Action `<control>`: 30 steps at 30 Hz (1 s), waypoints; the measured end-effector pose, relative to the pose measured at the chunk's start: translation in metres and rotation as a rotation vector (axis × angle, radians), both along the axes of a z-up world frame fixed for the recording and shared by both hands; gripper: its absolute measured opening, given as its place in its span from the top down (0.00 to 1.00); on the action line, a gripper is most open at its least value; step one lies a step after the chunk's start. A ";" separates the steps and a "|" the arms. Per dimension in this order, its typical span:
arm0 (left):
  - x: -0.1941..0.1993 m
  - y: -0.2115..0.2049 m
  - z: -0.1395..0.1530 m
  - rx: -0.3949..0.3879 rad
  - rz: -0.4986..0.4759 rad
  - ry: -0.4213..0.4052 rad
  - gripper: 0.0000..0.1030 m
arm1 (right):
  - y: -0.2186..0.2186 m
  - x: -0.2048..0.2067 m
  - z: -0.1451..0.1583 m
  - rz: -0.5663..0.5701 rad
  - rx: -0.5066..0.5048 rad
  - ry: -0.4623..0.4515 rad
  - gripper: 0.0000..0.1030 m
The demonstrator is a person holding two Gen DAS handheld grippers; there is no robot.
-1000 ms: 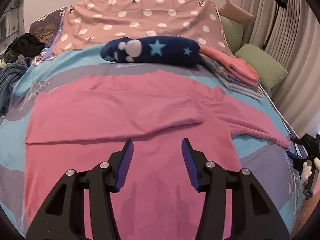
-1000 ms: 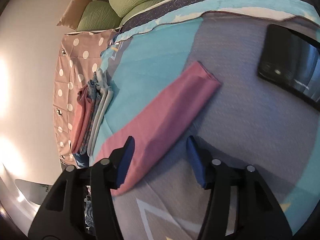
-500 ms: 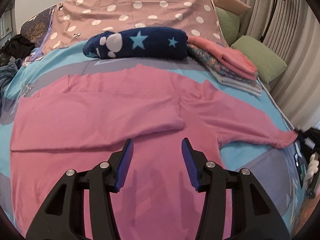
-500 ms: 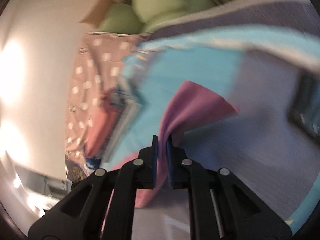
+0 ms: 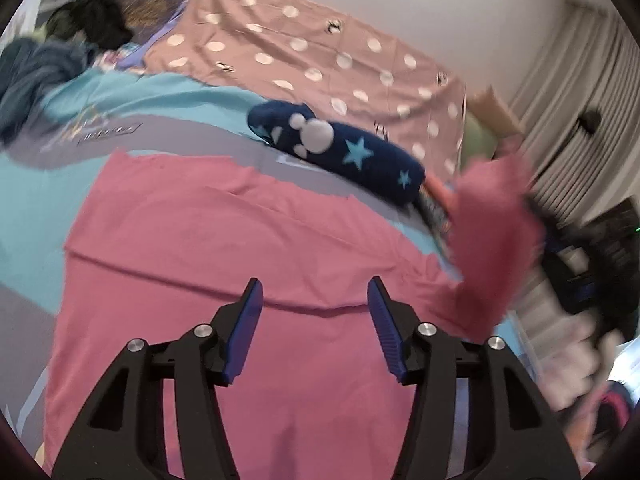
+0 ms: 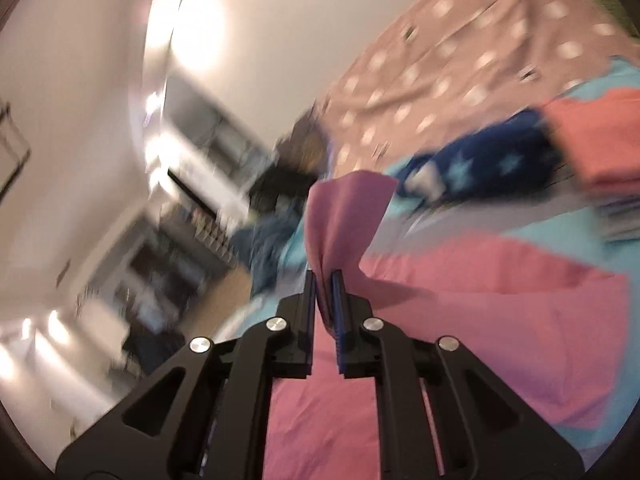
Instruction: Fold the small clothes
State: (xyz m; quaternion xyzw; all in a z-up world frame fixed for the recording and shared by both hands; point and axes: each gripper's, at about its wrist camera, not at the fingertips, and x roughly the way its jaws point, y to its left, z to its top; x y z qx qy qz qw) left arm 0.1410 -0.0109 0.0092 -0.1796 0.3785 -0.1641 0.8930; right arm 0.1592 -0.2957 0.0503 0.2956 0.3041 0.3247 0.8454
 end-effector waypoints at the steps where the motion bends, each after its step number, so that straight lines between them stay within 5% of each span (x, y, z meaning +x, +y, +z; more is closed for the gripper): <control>1: -0.003 0.010 0.001 -0.024 -0.002 -0.004 0.43 | 0.013 0.003 -0.006 0.039 -0.024 0.013 0.89; 9: 0.002 0.040 -0.033 -0.109 0.017 0.077 0.37 | 0.075 0.007 -0.101 0.147 -0.162 0.254 0.86; 18: 0.028 0.025 -0.069 -0.066 -0.076 0.144 0.37 | 0.068 -0.038 -0.081 0.078 -0.364 0.148 0.78; 20: 0.036 0.013 -0.070 -0.061 -0.129 0.123 0.50 | 0.058 -0.045 -0.076 0.035 -0.375 0.139 0.72; 22: 0.044 0.001 -0.071 -0.087 -0.215 0.130 0.96 | 0.045 -0.055 -0.072 -0.015 -0.379 0.133 0.69; 24: 0.047 -0.009 -0.061 -0.099 -0.267 0.126 0.97 | 0.030 -0.064 -0.069 -0.075 -0.410 0.122 0.68; 30: 0.043 -0.019 0.045 0.021 -0.361 -0.121 0.97 | -0.029 -0.080 -0.050 -0.338 -0.465 0.127 0.59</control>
